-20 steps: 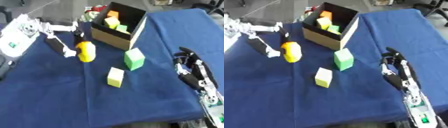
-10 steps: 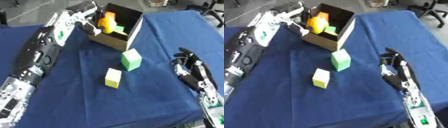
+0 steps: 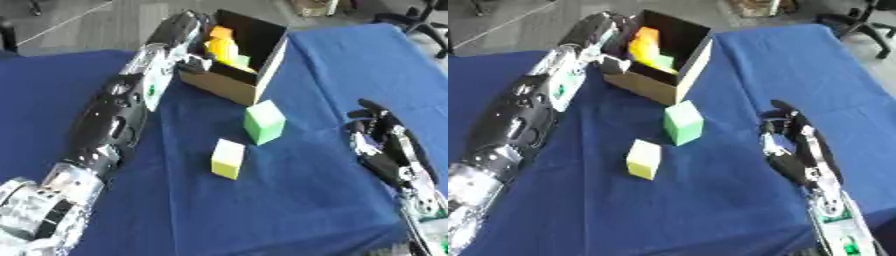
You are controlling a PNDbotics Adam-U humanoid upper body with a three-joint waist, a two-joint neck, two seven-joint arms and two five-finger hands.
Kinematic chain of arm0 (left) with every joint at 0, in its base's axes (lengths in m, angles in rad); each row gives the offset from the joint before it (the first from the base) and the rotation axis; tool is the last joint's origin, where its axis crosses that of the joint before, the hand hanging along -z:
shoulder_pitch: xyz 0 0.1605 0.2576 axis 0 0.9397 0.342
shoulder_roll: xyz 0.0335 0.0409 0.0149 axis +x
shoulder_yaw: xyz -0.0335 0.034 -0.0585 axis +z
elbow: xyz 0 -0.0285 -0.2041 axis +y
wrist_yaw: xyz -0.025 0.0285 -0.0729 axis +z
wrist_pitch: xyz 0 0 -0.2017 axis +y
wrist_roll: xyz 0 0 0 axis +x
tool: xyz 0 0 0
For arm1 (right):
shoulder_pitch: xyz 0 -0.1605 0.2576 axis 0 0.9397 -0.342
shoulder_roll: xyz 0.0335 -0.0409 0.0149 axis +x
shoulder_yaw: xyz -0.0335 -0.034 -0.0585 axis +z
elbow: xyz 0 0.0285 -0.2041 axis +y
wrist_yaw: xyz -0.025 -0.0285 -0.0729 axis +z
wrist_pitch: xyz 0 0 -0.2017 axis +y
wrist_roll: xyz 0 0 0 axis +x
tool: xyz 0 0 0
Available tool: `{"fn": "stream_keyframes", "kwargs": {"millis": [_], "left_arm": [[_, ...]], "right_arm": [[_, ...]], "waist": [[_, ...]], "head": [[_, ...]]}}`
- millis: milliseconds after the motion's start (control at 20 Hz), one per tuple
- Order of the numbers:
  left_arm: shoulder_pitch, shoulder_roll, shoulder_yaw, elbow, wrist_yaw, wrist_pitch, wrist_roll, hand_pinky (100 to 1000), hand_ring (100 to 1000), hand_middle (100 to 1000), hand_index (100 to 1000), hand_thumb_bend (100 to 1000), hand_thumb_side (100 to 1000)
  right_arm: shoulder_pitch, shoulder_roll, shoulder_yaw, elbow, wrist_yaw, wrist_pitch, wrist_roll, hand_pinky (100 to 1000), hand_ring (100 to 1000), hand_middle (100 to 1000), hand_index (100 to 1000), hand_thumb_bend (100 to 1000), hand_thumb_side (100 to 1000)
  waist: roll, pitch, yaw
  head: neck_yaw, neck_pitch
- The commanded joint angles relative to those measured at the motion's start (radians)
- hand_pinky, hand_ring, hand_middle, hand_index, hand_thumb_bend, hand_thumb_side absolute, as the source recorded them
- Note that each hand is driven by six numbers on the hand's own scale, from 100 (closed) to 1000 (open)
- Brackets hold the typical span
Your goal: Pick up objects on the table and place them in the box.
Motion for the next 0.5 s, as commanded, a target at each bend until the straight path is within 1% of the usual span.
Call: {"fn": "stream_keyframes", "kwargs": {"millis": [50, 100, 200, 350, 400, 500], "left_arm": [[-0.031, 0.008, 0.007, -0.019, -0.011, 0.008, 0.023, 815, 767, 848, 975, 428, 439], [-0.031, 0.009, 0.007, -0.021, -0.011, 0.009, 0.030, 819, 774, 856, 978, 440, 461], [-0.031, 0.009, 0.007, -0.023, -0.008, 0.010, 0.041, 821, 779, 863, 979, 448, 473], [-0.033, 0.009, 0.003, -0.025, -0.002, 0.006, 0.044, 821, 778, 862, 978, 445, 471], [-0.033, 0.008, 0.002, -0.025, -0.001, 0.005, 0.044, 819, 775, 856, 972, 442, 457], [-0.034, 0.000, -0.001, -0.038, 0.019, -0.017, 0.050, 812, 752, 809, 937, 324, 265]], "right_arm": [[-0.009, -0.008, -0.001, -0.010, -0.005, -0.002, 0.003, 727, 659, 693, 895, 100, 306], [-0.009, -0.007, -0.001, -0.010, -0.005, -0.002, 0.003, 727, 658, 693, 895, 100, 306], [-0.009, -0.007, -0.001, -0.010, -0.005, -0.002, 0.003, 727, 658, 693, 895, 100, 307], [-0.008, -0.007, -0.001, -0.011, -0.005, -0.003, 0.003, 727, 658, 693, 895, 100, 307], [-0.008, -0.007, -0.001, -0.011, -0.004, -0.003, 0.003, 727, 658, 693, 895, 100, 307], [-0.008, -0.007, -0.002, -0.011, -0.004, -0.003, 0.003, 727, 658, 693, 895, 100, 307]], "waist": [[-0.018, -0.013, -0.001], [-0.018, -0.013, 0.000], [-0.018, -0.013, 0.000], [-0.018, -0.013, 0.001], [-0.018, -0.013, 0.001], [-0.017, -0.013, 0.002]], "head": [[0.001, -0.010], [0.001, -0.009], [0.001, -0.009], [0.001, -0.009], [0.001, -0.009], [0.000, -0.009]]}}
